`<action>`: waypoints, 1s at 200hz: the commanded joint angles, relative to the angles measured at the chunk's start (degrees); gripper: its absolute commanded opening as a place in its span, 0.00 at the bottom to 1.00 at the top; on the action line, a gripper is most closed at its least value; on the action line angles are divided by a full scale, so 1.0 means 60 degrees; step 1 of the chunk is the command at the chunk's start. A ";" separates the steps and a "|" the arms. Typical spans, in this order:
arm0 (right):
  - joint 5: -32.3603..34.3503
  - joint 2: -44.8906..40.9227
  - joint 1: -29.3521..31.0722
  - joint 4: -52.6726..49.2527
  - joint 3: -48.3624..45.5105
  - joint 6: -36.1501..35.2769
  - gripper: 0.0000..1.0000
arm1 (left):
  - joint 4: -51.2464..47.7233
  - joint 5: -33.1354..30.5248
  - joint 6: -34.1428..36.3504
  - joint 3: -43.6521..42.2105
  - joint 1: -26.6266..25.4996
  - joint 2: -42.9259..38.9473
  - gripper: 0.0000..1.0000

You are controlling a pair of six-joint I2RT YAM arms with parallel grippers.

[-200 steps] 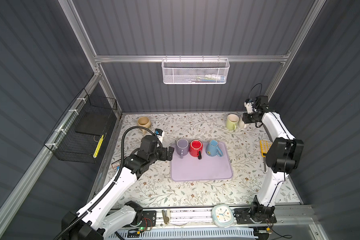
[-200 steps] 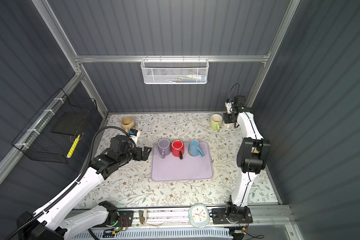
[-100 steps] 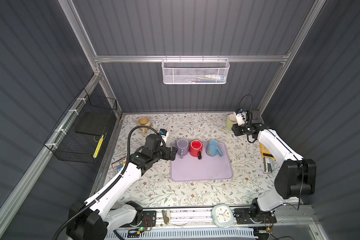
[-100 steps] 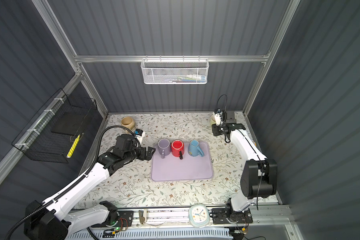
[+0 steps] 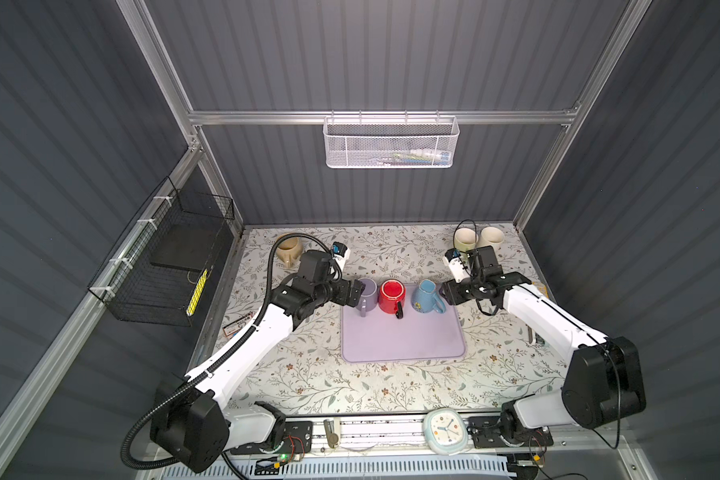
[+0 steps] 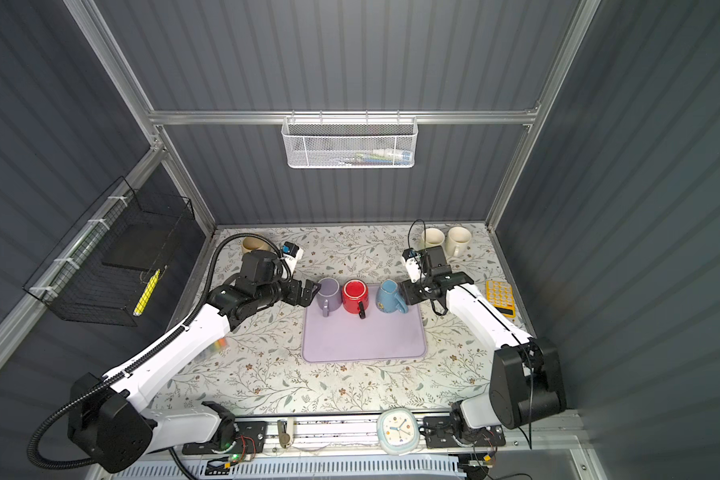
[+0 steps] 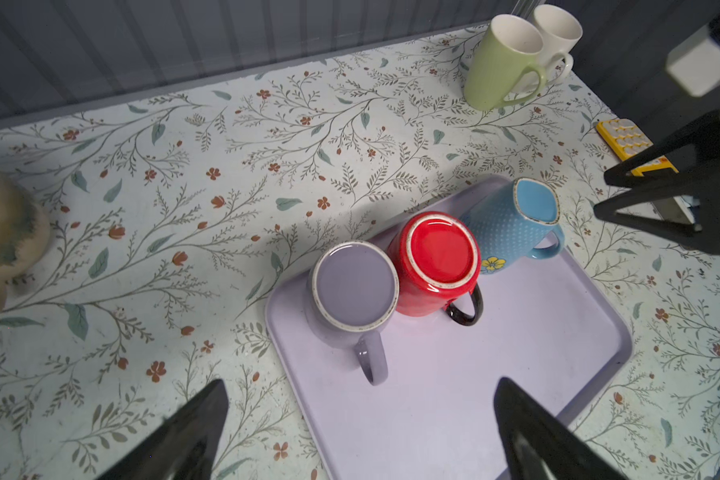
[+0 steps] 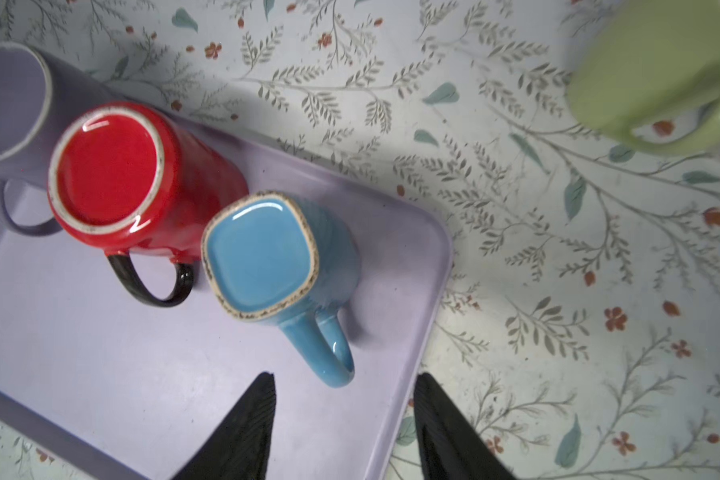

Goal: Turn the mug right side up
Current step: 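Open the right gripper and lift it off the white mug, then move the right gripper over the upside-down blue mug on the tray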

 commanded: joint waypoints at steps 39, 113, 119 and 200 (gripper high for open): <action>-0.0292 0.0060 0.0563 -0.0908 -0.0099 -0.1455 0.60 | 0.0048 0.0232 0.0491 0.0233 0.0056 0.0365 1.00; 0.1061 0.1819 0.1015 -0.1168 0.0456 -0.2336 0.62 | 0.0163 -0.0124 0.0302 -0.0445 0.0056 -0.0268 1.00; 0.1078 0.1927 0.1068 -0.1113 0.0454 -0.2366 0.62 | 0.0180 -0.0126 0.0275 -0.0485 0.0056 -0.0308 1.00; 0.1416 0.2484 0.1216 0.0166 0.0061 -0.2446 0.59 | 0.0134 -0.0244 0.0192 -0.0699 0.0056 -0.0564 1.00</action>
